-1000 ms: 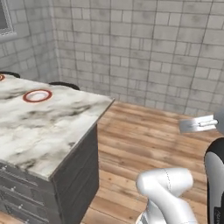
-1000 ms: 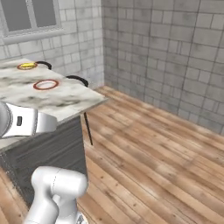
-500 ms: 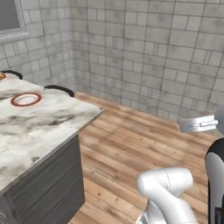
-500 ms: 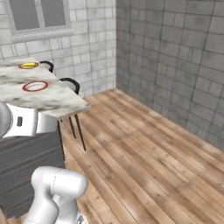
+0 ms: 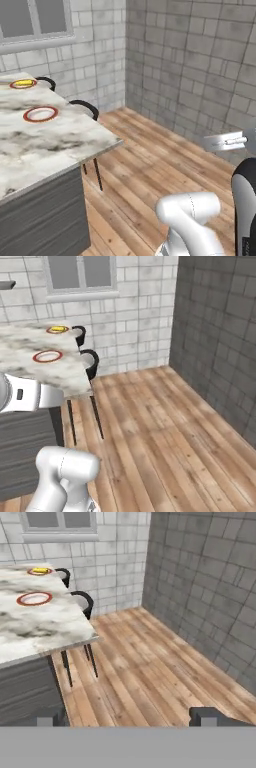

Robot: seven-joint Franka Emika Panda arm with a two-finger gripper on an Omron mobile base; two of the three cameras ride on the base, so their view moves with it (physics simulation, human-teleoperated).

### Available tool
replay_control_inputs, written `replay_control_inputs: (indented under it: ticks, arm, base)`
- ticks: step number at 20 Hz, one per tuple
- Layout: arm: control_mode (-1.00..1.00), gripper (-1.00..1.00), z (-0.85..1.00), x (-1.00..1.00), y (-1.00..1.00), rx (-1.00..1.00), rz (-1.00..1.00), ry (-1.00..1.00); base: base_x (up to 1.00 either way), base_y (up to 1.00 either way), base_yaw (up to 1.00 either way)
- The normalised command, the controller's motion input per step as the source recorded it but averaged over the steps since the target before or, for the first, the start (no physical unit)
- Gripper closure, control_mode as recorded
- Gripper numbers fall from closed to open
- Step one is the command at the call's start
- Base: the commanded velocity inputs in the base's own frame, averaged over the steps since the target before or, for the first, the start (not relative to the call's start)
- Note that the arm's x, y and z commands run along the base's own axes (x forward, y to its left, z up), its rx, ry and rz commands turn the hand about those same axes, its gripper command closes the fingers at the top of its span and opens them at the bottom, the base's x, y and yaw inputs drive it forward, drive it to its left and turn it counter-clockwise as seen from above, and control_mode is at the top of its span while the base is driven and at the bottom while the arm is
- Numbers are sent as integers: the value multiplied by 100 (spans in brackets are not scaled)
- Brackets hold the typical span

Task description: Transport the steak and corn to the fridge. Place the steak on the rack containing meat and place the corn on the rack containing the vegetable, ensuring meats and vegetables are on different racks.

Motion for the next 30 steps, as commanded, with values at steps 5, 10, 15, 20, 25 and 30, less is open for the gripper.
replay_control_inputs:
  ticks: [5,10,15,20,25,30]
  arm:
    - [100,-100,0,0,0,0,0,0]
    - [100,-100,0,0,0,0,0,0]
    - [100,-100,0,0,0,0,0,0]
    - [100,-100,0,0,0,0,0,0]
    - [100,-100,0,0,0,0,0,0]
    - [100,-100,0,0,0,0,0,0]
  base:
    - [87,-79,59]
    - [69,-100,39]
    - [72,-100,43]
    - [83,-99,50]
    - [80,-86,55]
    - [70,-69,63]
